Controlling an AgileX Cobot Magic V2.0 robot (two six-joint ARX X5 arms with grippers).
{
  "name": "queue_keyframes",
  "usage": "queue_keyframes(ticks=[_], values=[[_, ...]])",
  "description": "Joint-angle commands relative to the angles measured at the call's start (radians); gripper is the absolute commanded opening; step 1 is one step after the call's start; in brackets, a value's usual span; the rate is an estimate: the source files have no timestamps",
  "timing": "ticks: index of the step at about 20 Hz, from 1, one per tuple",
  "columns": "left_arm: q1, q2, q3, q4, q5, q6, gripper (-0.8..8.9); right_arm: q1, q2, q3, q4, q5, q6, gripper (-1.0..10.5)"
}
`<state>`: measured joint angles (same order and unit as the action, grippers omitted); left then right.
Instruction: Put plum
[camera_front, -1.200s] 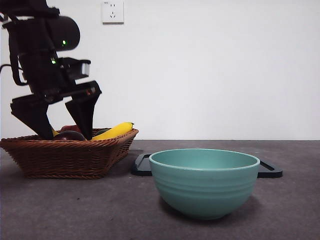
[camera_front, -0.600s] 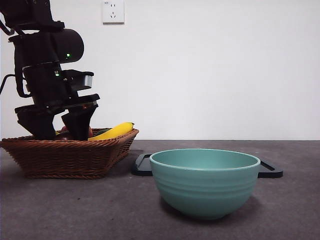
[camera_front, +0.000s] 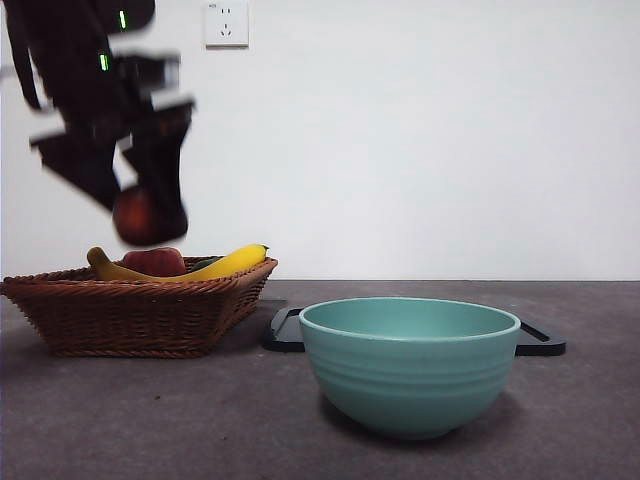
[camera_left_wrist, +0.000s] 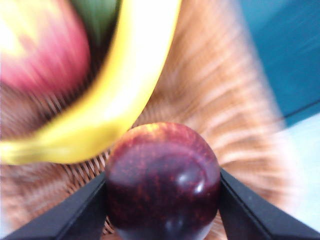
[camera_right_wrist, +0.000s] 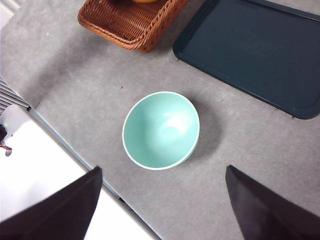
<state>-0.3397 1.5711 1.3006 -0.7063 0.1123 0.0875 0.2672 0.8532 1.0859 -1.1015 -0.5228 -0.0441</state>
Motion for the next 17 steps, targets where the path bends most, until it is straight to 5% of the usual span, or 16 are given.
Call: queue_keyframes(ticks=[1, 8, 17], values=[[-0.039, -0.075, 0.021, -0.010, 0.051, -0.002, 2.47, 0.003, 0.008, 0.022, 0.010, 0.000, 0.010, 3.9], [-0.286, -0.211, 0.021, -0.034, 0.134, -0.006, 2.47, 0.003, 0.008, 0.022, 0.010, 0.000, 0.010, 3.9], [-0.533, -0.054, 0.021, -0.001, 0.127, 0.063, 2.46, 0.003, 0.008, 0.022, 0.008, 0.031, 0.034, 3.9]])
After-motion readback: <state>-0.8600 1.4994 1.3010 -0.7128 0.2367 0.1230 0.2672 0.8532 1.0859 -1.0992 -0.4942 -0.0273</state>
